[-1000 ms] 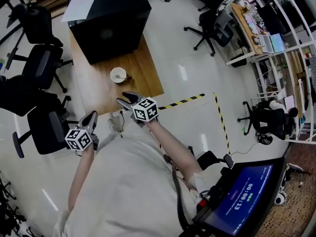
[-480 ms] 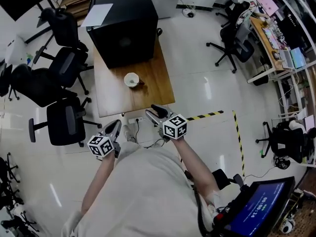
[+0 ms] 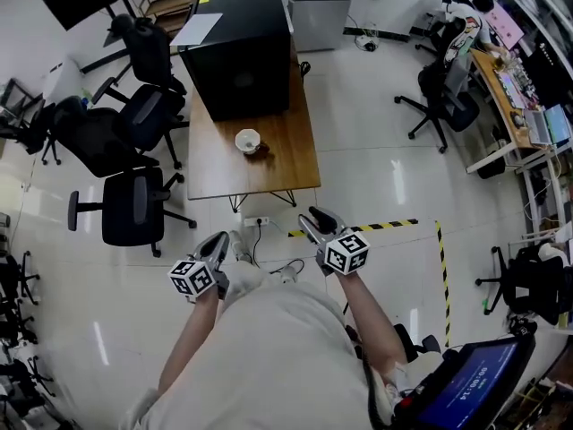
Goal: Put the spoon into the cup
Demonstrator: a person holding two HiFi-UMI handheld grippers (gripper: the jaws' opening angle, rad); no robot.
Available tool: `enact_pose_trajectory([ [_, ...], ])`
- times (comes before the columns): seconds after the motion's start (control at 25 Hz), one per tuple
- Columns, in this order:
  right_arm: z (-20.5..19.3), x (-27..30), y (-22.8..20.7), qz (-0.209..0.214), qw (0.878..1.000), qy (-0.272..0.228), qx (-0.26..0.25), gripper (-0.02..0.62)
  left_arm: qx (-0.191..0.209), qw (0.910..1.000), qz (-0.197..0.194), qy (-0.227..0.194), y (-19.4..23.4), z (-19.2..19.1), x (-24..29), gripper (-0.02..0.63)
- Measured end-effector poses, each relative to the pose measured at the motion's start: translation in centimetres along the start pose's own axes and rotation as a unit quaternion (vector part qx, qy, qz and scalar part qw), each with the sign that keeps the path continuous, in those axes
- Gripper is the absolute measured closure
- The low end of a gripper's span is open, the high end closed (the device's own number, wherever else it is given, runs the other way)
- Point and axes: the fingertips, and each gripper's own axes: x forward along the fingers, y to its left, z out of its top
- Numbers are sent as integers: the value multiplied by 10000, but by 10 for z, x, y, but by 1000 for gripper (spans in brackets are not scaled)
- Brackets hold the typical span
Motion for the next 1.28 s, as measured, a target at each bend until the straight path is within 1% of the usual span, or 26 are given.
enact_pose_trajectory([
  [0.12,9,-21,-10,-282,9992,-293,-8,439,14,9999,-42,-117,-14,3,-11,606],
  [0.28,22,-50,-16,-725,9936,-863,48,439,216,9997,-73,-59,-23,4,-18,606],
  [0.4,18,-62,-17,-914,9908,-998,82,439,309,9995,-57,-16,-23,5,-19,606],
  [0.56,-1,-69,-16,-1159,9891,-895,124,439,385,9992,-115,24,-25,3,-24,606],
  [0.72,-17,-68,-9,-1310,9887,-718,135,440,277,9995,-175,48,-16,-1,-34,606],
  [0.84,-21,-57,-2,-1587,9855,-597,-5,452,145,9996,-226,81,-1,-1,-45,606],
  [0.96,-19,-46,9,-1924,9796,-573,-64,459,133,9995,-260,152,11,0,-61,606],
  [1.04,-19,-34,21,-2020,9780,-516,-126,459,136,9995,-259,146,20,3,-73,606],
  [1.12,-22,-19,33,-2119,9763,-333,-275,461,98,9996,-261,92,30,8,-85,606],
  [1.2,-27,-4,44,-2226,9739,-98,-442,475,22,9996,-264,57,41,11,-96,606],
  [1.28,-31,12,61,-2241,9727,51,-596,501,-92,9996,-270,62,54,12,-107,606],
])
